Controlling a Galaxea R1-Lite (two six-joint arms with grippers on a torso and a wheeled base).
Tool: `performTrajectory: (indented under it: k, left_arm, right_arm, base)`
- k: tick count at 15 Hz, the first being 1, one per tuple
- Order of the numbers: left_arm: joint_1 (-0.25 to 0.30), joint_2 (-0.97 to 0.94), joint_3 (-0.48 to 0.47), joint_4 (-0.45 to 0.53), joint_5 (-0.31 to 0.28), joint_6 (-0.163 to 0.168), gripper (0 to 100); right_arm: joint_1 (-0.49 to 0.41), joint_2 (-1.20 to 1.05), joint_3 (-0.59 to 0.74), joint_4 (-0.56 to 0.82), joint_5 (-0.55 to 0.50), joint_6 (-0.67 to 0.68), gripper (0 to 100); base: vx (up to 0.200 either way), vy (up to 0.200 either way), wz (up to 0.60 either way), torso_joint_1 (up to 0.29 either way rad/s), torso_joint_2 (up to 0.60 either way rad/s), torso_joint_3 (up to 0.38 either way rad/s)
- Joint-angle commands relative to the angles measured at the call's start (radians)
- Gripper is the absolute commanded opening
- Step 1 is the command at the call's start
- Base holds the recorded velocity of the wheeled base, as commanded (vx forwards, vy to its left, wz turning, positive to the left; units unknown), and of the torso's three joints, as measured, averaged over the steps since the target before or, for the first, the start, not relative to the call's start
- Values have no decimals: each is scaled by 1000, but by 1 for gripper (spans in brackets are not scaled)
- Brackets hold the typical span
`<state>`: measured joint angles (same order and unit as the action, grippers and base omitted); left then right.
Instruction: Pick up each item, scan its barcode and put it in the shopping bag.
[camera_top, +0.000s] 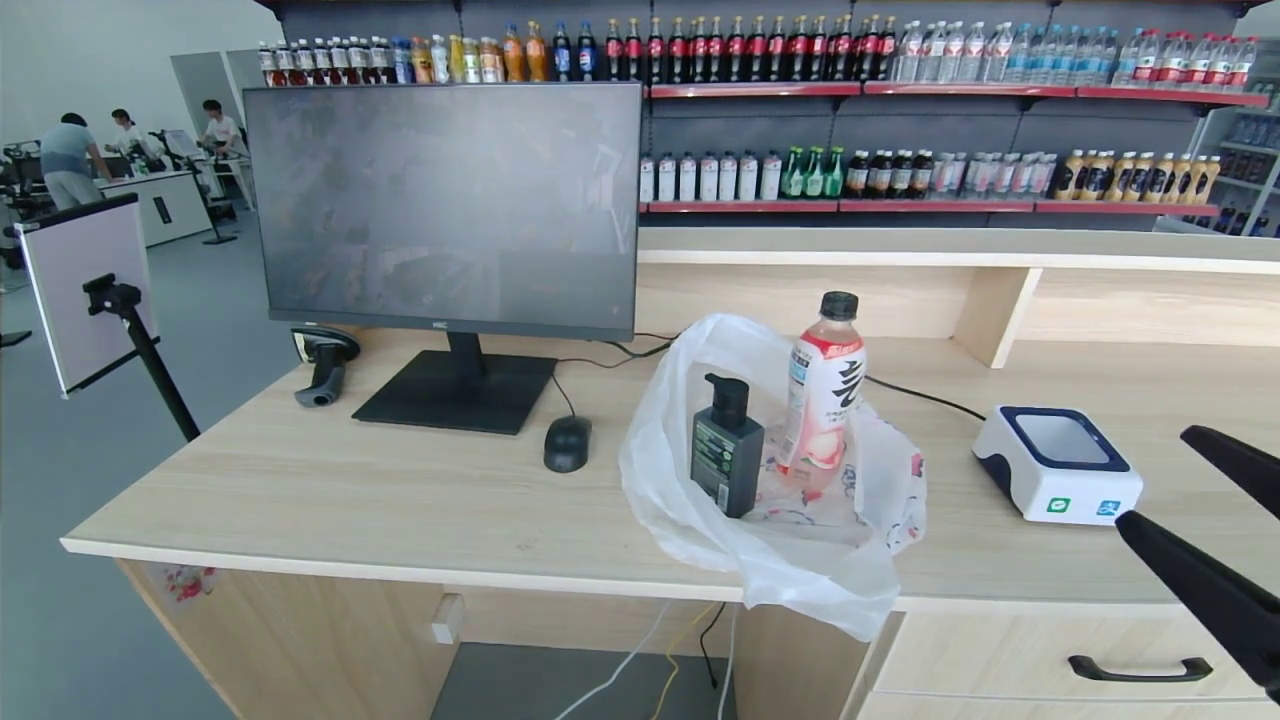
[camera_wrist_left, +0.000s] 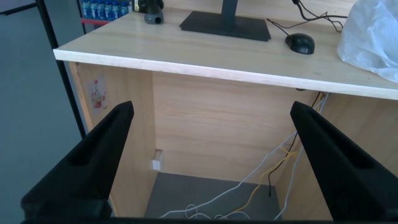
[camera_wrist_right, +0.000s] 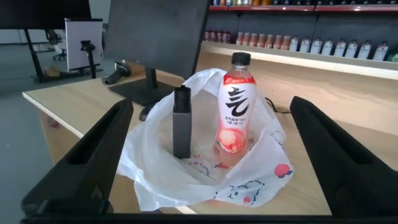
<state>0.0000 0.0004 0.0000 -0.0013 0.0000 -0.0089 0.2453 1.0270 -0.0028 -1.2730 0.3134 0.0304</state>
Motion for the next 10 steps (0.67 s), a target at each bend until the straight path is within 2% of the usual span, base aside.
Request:
performTrajectory:
  k: [1, 3, 6, 7, 9, 10]
  left_arm:
    - [0, 0, 0, 0, 0, 0, 100]
    - [0, 0, 0, 0, 0, 0, 100]
    - [0, 0, 0, 0, 0, 0, 100]
    - [0, 0, 0, 0, 0, 0, 100]
    - [0, 0, 0, 0, 0, 0, 100]
    - [0, 0, 0, 0, 0, 0, 100]
  right_arm:
    - [-8, -326, -5, 322, -7, -15, 100]
    - [-23, -492, -6, 552, -10, -23, 100]
    - [-31, -648, 3, 776, -10, -32, 100]
    - [-34, -760, 3, 925, -11, -33, 100]
    - [-40, -854, 0, 1058, -20, -47, 100]
    - [-47, -878, 3, 1074, -53, -57, 100]
  base:
    - [0, 0, 0, 0, 0, 0]
    - [0, 0, 0, 0, 0, 0]
    - [0, 0, 0, 0, 0, 0]
    - [0, 0, 0, 0, 0, 0]
    - [0, 0, 0, 0, 0, 0]
    - [0, 0, 0, 0, 0, 0]
